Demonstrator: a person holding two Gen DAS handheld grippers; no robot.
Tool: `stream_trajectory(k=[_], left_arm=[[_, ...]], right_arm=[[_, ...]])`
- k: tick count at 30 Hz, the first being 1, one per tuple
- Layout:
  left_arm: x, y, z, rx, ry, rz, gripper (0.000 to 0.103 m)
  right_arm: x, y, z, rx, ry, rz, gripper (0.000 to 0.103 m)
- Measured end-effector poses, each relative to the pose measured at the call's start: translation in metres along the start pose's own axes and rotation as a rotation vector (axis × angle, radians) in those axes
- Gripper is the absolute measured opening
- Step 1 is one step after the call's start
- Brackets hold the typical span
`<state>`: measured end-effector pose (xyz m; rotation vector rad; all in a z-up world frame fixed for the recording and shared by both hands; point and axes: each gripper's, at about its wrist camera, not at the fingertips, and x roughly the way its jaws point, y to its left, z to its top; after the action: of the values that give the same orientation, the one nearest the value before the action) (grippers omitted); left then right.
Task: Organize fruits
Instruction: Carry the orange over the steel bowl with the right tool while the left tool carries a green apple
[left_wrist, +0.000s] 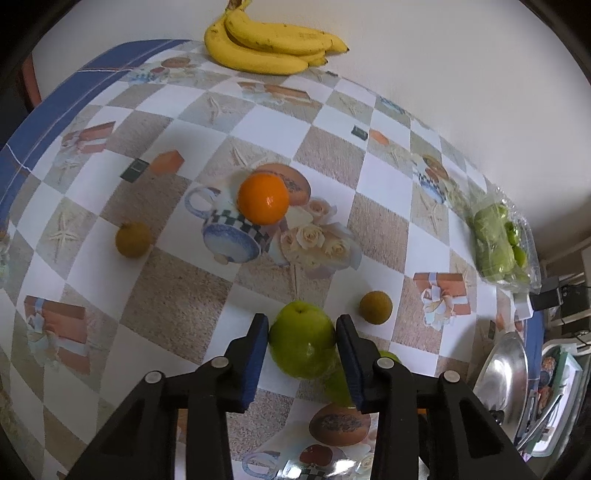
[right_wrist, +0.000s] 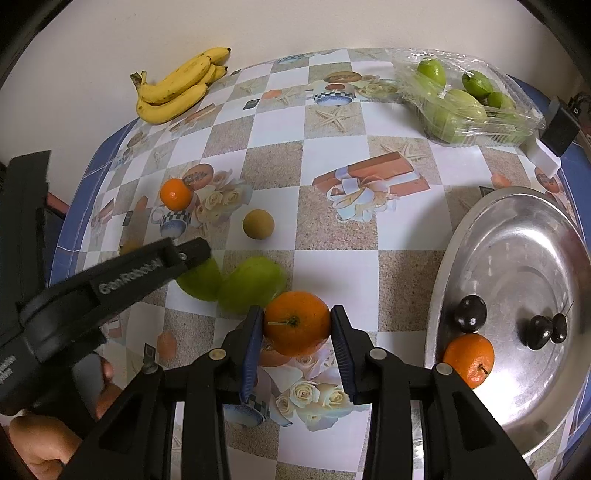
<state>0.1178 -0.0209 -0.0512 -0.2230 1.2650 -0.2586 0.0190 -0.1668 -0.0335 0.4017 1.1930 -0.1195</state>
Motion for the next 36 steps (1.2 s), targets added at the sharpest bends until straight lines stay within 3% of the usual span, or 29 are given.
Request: stream_trajectory(k=[21, 28, 36], left_arm=[[-0.049, -0.031, 0.002, 0.052, -0.107, -0.049, 0.039], [-0.055, -0.069, -0.011, 0.152, -0.11, -0.075, 0.04], [-0.046, -0.125, -0.04, 0.282, -0.059, -0.143, 0.04]], right_arm=[[-0.033, -0.077, 0.012, 0.211, -0.085, -0.072, 0.038], [-0.045, -0.124, 0.006, 0.322, -0.109, -0.132, 0.038], [-0.057, -0.17, 0.0, 0.419, -0.132, -0.207, 0.038]])
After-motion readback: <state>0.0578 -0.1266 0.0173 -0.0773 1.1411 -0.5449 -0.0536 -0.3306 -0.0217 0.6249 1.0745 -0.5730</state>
